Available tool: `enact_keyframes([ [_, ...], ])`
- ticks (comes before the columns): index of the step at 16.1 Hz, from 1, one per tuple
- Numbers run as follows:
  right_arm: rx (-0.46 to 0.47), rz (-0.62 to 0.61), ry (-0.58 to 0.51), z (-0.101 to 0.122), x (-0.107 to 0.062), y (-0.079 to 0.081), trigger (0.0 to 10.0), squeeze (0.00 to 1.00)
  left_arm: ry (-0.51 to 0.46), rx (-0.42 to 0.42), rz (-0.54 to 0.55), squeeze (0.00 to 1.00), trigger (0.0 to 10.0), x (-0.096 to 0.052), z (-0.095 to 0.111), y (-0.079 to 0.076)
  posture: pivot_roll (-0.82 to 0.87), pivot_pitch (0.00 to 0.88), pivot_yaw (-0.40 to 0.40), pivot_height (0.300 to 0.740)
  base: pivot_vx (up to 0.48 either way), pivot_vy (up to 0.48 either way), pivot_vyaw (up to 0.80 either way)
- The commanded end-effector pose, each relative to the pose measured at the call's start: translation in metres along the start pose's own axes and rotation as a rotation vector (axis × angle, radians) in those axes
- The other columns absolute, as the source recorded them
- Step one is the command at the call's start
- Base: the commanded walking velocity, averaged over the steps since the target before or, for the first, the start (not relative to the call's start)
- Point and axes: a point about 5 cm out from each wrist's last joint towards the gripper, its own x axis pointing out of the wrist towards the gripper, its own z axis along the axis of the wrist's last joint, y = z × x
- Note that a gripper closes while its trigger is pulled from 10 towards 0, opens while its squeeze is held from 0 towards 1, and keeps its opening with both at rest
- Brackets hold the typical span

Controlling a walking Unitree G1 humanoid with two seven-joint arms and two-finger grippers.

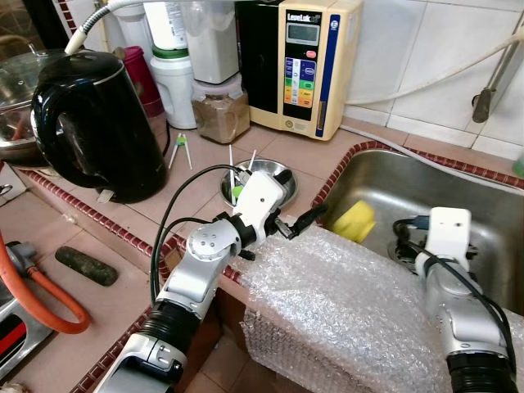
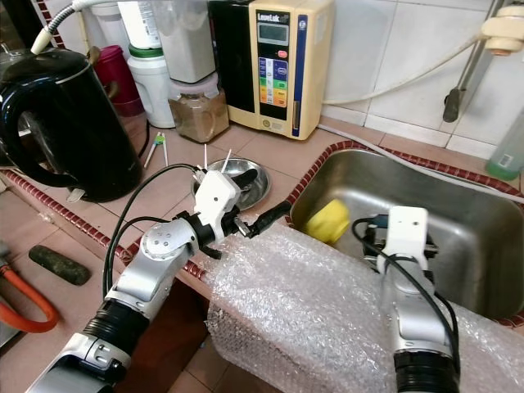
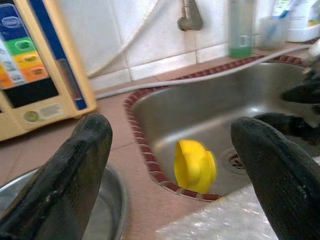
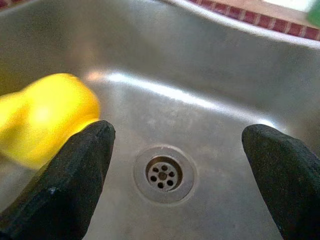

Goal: Kitchen organization

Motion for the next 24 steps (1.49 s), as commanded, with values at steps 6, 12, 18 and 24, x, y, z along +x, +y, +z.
enact_keyframes([
  [6, -0.049, 0.312, -0.24, 0.027, -0.042, 0.059, 10.0, 1.0, 0.082, -0.039, 0.456, 1.0, 10.0, -0.004, -0.004, 0.054, -0.01, 0.0, 0.063, 0.74, 0.0, 0.0, 0.0],
  [12, -0.13, 0.696, -0.345, 0.028, -0.113, 0.11, 10.0, 0.0, 0.226, -0.112, 0.513, 0.0, 10.0, 0.004, -0.025, 0.051, -0.05, 0.0, 0.065, 0.74, 0.0, 0.0, 0.0],
  [18, -0.127, 0.715, -0.318, 0.025, -0.13, 0.109, 10.0, 0.0, 0.284, -0.119, 0.563, 0.0, 10.0, 0.01, -0.03, 0.053, -0.08, 0.0, 0.074, 0.74, 0.0, 0.0, 0.0],
  [24, -0.308, 0.384, -0.336, 0.021, -0.115, 0.075, 10.0, 0.0, 0.31, -0.085, 0.634, 0.0, 10.0, 0.007, -0.03, 0.061, -0.09, 0.0, 0.082, 0.74, 0.0, 0.0, 0.0],
])
